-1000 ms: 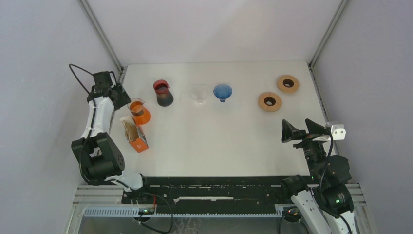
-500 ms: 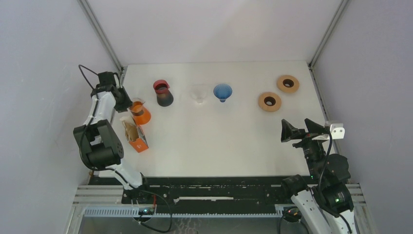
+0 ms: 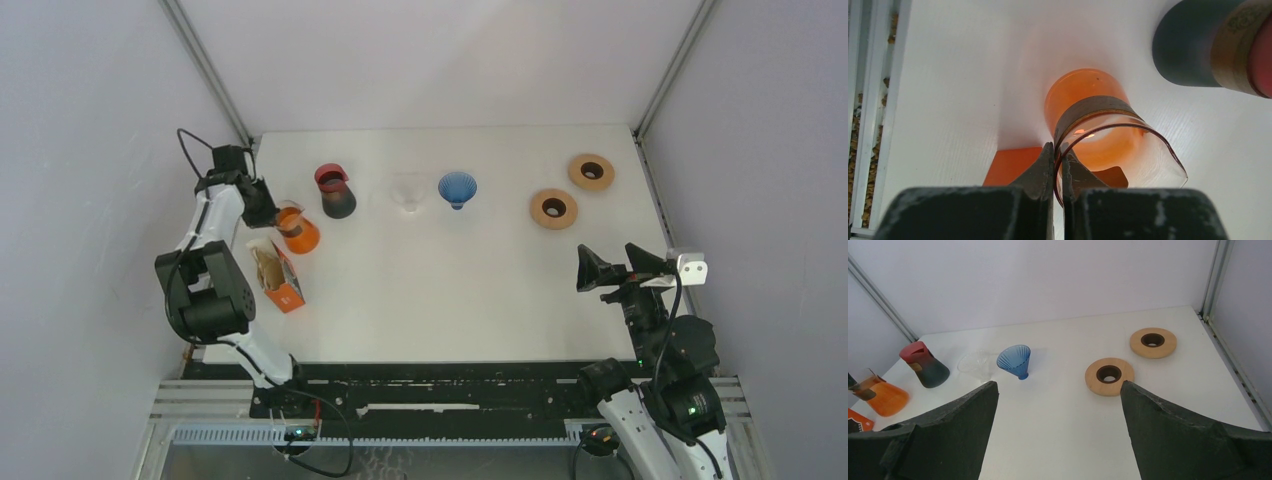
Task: Place the coffee filter in the dripper
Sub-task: Pick up the coffee server from the center of the board.
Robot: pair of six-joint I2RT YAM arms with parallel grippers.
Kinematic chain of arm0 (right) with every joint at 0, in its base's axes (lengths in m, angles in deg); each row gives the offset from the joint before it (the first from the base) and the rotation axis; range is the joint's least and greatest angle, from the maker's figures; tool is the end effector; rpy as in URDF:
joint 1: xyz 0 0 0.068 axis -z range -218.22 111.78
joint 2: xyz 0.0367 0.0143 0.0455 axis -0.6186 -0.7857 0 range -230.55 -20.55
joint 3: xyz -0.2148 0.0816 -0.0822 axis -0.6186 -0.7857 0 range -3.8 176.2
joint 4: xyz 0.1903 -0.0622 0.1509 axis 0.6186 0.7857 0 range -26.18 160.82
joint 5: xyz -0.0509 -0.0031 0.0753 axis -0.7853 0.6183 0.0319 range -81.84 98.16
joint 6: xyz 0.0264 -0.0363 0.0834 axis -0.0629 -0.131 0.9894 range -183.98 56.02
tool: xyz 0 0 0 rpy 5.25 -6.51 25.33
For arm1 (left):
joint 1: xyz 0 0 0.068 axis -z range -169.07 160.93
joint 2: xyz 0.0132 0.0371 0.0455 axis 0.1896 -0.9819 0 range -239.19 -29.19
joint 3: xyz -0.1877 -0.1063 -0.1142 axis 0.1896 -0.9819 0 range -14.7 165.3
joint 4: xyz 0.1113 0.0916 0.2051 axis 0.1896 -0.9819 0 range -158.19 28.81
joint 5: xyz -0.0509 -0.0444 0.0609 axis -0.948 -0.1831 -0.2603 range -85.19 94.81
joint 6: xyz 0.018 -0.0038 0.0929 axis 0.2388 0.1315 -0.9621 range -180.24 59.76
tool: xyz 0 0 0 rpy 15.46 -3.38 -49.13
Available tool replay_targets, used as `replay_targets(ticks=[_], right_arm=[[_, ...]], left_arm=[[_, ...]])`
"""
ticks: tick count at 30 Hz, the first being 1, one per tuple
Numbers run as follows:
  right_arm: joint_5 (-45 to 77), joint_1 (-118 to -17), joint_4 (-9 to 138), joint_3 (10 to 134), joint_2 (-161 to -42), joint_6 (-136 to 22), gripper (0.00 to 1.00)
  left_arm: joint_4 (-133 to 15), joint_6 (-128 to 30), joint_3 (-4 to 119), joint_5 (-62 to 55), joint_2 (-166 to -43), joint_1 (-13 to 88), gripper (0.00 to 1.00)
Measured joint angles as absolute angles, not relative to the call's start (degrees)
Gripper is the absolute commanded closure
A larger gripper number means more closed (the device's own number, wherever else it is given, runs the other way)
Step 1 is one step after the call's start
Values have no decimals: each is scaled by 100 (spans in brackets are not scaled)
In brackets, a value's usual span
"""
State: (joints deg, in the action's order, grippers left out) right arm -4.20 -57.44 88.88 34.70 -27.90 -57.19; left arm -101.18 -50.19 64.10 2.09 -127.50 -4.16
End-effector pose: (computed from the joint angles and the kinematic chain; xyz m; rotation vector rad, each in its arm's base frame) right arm 0.1130 0.0201 0.3322 0.0165 1.4704 0.2115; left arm 0.3630 0.0937 0.1864 -0.5509 2.5487 -0.0305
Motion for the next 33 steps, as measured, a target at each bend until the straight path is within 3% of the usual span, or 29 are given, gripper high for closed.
replay_targets(ticks=[9,33], right_arm=[[-418,-5744,8888,3462,-2819,-5719,0],[-414,-5744,8888,3459,-2821,-5717,0]], left_arm=[[-10242,-5022,6412,296,-12459,183,100],[-10787,-4381,6419,786,-11917,3199,100]])
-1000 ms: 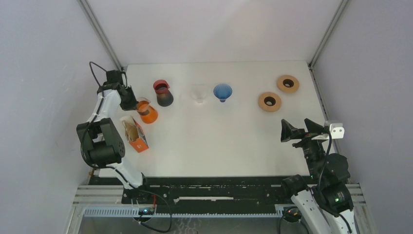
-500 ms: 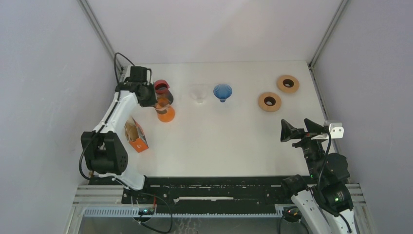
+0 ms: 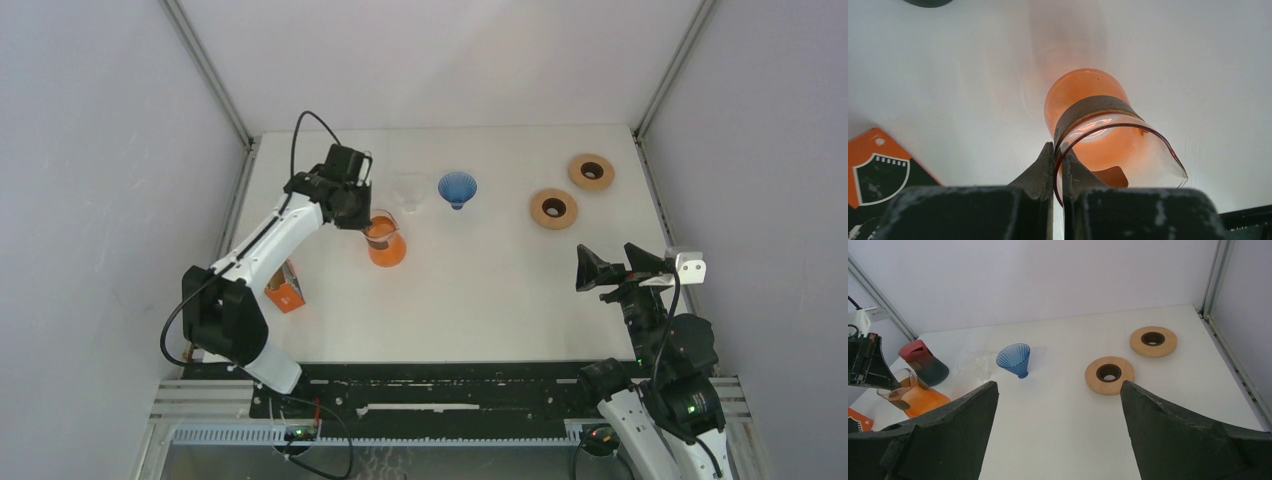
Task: Place the coffee filter in the dripper
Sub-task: Pick up the coffee server from the center of the board, then place the coffee server at the center of the board.
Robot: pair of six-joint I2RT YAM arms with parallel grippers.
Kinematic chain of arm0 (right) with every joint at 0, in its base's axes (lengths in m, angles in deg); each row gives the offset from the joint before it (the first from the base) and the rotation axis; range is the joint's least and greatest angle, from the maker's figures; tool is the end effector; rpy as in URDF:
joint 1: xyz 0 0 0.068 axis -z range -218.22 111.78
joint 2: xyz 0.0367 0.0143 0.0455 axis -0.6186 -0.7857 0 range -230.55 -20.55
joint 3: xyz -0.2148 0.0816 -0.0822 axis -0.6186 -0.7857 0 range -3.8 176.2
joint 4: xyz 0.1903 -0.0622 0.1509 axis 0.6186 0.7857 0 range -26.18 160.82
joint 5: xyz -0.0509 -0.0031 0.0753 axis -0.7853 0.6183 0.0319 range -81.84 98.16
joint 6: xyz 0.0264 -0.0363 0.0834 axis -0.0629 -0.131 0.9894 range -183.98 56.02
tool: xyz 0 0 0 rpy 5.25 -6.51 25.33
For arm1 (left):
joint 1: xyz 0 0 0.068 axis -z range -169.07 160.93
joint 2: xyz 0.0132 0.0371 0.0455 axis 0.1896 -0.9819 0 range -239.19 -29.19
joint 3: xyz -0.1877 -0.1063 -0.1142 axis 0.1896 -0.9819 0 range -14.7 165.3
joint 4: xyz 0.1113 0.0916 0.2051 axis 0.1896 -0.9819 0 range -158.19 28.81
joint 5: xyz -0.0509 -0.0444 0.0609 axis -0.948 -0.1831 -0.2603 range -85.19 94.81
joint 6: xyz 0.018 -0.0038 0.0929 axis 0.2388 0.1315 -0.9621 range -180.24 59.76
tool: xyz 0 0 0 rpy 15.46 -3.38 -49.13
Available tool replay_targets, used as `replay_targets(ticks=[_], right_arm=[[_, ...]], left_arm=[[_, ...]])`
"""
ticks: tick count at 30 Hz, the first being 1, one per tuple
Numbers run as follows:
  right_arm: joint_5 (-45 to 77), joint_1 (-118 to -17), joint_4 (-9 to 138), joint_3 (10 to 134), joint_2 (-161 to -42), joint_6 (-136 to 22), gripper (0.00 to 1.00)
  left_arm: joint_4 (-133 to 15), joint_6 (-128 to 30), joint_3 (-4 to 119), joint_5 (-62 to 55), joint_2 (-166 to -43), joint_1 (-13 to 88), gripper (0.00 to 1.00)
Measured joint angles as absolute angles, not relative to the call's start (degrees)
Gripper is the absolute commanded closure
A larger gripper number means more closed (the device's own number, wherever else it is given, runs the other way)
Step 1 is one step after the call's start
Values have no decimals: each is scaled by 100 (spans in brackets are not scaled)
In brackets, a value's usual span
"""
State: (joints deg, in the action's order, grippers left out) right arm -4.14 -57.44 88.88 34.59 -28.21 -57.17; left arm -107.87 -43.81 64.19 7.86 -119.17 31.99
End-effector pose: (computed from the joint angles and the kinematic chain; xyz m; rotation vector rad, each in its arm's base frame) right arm 0.1145 0.0207 0.3311 0.0147 1.4775 0.2109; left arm 0.3242 -0.1199 0.2268 0.0847 2.5853 -0.1749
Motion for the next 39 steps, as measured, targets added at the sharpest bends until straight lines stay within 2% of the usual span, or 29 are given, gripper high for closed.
replay_targets(ticks=[23,39], right_arm=[[-414,-5744,8888,3459,-2821,-5719,0],[-412,-5744,8888,3459,-2821,-5717,0]], left_arm=[[-10607,-3861,5910,821,-12094,4276,99],[-10535,-3496,5781,1470,-12105,4550,94]])
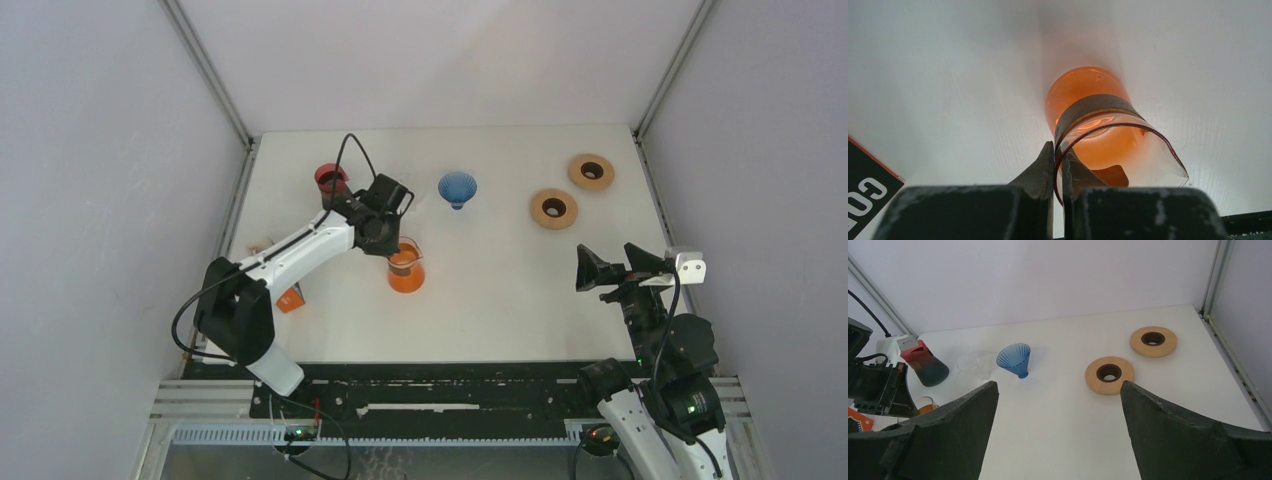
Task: Place the coffee filter in the dripper
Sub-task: Place the coffee server at the center of the board.
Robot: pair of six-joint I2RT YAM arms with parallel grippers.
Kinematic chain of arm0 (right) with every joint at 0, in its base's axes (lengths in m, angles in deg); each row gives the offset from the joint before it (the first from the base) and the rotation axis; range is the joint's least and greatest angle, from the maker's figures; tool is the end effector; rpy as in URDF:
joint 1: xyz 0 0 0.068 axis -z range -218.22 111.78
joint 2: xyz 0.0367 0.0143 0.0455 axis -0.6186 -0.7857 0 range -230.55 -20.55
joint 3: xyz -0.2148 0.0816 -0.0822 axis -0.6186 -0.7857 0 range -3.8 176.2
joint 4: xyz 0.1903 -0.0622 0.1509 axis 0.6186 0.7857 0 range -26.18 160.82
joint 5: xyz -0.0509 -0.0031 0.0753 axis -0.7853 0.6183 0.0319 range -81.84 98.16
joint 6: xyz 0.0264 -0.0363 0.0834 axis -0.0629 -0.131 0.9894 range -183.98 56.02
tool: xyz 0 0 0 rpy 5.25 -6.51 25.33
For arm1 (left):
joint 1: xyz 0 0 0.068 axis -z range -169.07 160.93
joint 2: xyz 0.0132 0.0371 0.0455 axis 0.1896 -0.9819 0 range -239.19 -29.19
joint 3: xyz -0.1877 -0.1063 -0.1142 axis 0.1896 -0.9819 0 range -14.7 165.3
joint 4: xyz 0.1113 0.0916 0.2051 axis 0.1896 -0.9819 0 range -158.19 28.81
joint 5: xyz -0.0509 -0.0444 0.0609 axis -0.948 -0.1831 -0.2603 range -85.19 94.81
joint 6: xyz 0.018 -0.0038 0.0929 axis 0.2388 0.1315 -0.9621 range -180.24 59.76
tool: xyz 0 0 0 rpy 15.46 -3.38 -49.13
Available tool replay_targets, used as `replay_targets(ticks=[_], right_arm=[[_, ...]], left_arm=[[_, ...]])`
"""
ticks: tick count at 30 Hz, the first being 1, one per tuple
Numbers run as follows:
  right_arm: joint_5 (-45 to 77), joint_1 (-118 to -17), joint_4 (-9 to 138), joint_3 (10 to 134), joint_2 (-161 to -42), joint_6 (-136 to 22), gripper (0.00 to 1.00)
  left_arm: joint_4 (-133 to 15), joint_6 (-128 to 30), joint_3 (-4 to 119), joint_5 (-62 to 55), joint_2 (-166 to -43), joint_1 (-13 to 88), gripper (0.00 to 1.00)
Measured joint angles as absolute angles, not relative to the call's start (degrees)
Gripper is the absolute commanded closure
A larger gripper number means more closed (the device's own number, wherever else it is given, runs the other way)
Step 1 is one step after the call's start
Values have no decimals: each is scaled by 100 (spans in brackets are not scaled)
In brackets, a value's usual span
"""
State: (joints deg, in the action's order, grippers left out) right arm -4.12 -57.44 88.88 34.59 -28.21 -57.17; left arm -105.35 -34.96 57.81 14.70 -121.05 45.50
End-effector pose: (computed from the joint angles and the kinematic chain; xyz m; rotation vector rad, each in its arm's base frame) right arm 0.1145 0.0207 0.3311 0.0144 1.4775 0.2111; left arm 0.2870 -0.1798 0.1851 0.1611 2.6501 -0.1126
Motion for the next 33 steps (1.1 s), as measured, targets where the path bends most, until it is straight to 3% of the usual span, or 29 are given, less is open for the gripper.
replay_targets(ticks=[5,12,27,33], right_arm=[[-394,-5744,8891,3459,-2821,-5717,0],[-372,-5746,8891,3457,-2821,-5706,0],[-261,-5755,8891,3457,-2825,-5675,0],[-149,-5755,8888,3459,-3044,-5625,0]], left_arm=[[-10459,-3363,5722,1583,-12103,4585,94],[-10371,-3140,5634,1782,-12048,4646,85],[-10367,-3009,5494,1933,-11545,4670,49],[-10339,-3078,5494,1970,-11161,4670,28]])
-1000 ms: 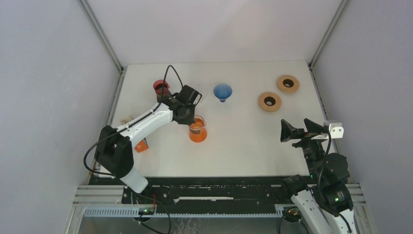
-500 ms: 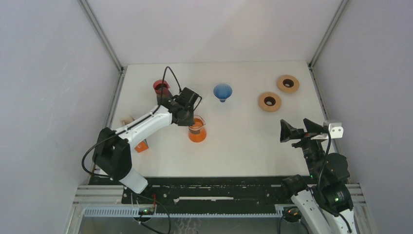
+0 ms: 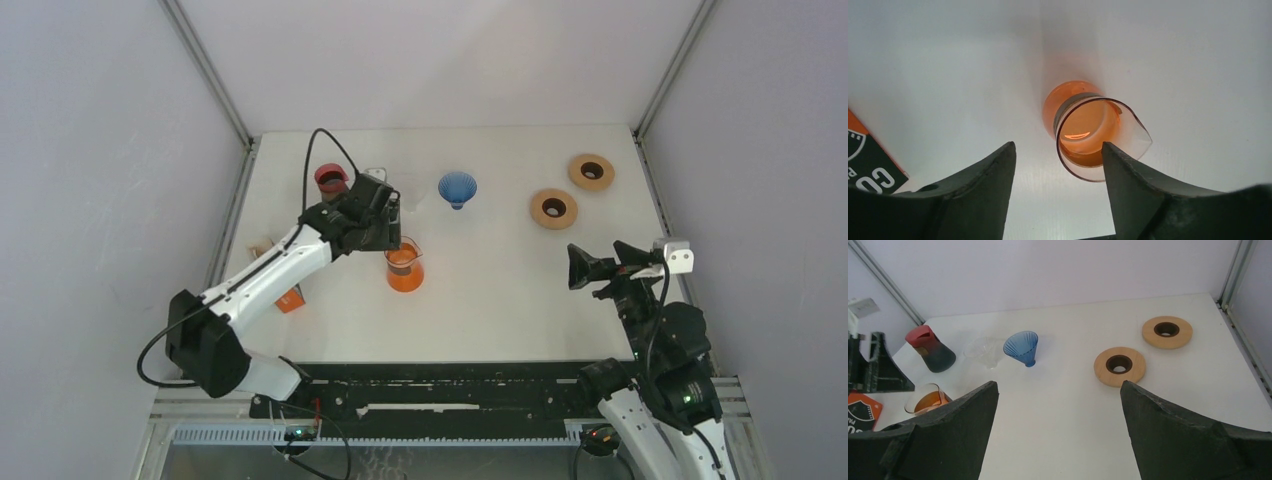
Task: Place the coffee filter in the dripper
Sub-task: Place the coffee server at the center of the board, then pick up the dripper holder from the center of the board.
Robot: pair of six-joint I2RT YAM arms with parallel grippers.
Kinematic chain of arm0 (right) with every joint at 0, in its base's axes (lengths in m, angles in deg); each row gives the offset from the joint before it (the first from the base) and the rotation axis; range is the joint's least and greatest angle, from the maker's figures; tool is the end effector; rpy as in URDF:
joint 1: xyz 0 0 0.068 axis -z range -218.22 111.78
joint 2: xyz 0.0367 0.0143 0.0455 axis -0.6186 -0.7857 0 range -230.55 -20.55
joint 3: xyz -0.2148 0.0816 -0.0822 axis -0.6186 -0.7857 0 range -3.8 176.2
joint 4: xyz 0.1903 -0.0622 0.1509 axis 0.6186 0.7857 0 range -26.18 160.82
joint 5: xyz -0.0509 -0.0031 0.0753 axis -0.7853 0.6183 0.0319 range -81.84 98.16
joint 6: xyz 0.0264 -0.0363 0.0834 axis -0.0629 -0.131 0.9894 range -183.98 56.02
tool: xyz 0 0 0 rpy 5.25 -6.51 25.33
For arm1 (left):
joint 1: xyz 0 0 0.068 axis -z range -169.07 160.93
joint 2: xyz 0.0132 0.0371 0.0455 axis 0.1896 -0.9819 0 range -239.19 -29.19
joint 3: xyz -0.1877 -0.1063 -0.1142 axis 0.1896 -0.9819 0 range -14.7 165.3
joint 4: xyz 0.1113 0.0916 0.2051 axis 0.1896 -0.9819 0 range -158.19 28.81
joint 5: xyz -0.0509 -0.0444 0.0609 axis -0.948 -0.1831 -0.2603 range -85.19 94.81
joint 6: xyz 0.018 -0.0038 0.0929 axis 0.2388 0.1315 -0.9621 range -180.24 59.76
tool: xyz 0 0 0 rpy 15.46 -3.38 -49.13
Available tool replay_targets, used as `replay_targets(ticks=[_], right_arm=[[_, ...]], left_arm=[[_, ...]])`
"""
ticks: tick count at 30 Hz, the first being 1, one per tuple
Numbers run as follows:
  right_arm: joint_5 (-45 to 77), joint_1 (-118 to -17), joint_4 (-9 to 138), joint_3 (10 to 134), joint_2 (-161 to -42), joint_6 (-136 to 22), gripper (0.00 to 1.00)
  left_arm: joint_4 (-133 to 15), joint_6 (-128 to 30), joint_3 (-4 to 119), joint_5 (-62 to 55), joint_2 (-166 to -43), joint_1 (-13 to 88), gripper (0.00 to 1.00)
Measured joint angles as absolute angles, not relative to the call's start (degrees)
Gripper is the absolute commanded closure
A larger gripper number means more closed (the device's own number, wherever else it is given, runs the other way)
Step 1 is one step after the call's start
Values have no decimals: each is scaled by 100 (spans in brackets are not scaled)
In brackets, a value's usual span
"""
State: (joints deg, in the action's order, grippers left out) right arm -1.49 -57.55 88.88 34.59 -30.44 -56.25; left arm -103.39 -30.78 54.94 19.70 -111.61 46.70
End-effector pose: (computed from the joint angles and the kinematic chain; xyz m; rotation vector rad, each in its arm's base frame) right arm 0.1218 0.0276 0.3273 -0.0182 1.5167 0.2514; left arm 0.2725 -0.1692 0.2242 0.0345 2.4897 -0.1492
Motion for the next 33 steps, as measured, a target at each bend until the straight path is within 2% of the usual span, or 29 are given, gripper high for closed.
replay_targets(ticks=[7,15,25,33], right_arm=[[-182,-5755,8910,3494,-3544,-5592,0],[-195,-5755,9065,3595,-3957,-5573,0],[89,-5626,9037,3685,-5225,-5422,0],[970,-4378,8445,3602,-6241,-5103,2]], left_arm=[[-10205,-3367,5494,2110,-10240,4641,11],[-10022,-3778,5027,2425,-8627,4482,1],[-9886,-4287,4117,2947,-6789,4449,0],[-9685,-4635,3481,3367,-5615,4421,0]])
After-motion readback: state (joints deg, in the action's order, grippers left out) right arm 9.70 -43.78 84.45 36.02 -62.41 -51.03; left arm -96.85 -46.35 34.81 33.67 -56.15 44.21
